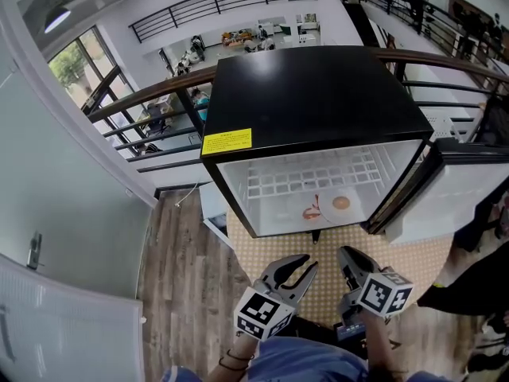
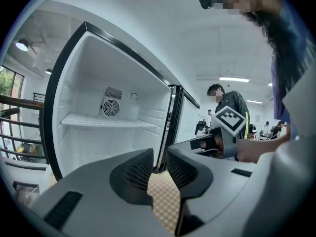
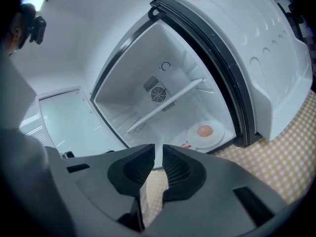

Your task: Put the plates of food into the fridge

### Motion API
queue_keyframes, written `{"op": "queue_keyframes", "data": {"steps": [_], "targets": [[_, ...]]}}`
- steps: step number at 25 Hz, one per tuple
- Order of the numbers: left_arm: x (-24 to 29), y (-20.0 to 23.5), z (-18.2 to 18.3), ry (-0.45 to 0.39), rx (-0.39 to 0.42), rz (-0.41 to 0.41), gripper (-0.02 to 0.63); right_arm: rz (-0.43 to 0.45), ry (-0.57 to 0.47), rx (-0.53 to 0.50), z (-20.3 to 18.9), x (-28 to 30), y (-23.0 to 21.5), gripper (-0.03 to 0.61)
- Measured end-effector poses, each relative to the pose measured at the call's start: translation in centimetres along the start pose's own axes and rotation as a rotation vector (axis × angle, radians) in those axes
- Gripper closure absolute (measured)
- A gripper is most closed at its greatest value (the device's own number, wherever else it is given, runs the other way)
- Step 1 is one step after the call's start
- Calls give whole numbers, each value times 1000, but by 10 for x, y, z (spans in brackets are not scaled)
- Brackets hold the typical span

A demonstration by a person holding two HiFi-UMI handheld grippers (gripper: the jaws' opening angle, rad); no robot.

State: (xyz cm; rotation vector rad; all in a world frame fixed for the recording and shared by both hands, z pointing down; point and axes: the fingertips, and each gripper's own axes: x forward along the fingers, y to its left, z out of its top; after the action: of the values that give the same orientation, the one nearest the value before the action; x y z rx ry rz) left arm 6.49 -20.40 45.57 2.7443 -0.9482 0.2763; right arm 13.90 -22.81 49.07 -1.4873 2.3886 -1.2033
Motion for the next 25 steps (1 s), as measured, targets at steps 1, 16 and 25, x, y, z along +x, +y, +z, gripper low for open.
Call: {"op": "queue_keyframes", "data": {"steps": [1, 16, 25], "targets": [[0, -4, -1, 0, -2, 5, 520, 10, 2, -20, -2, -4, 2, 518], [-33, -37, -38, 53, -58, 127, 520, 83, 96, -205, -47, -43, 27, 518], [-37, -51, -34, 65, -25, 96, 520, 59, 65, -172, -55, -61, 19, 518]]}}
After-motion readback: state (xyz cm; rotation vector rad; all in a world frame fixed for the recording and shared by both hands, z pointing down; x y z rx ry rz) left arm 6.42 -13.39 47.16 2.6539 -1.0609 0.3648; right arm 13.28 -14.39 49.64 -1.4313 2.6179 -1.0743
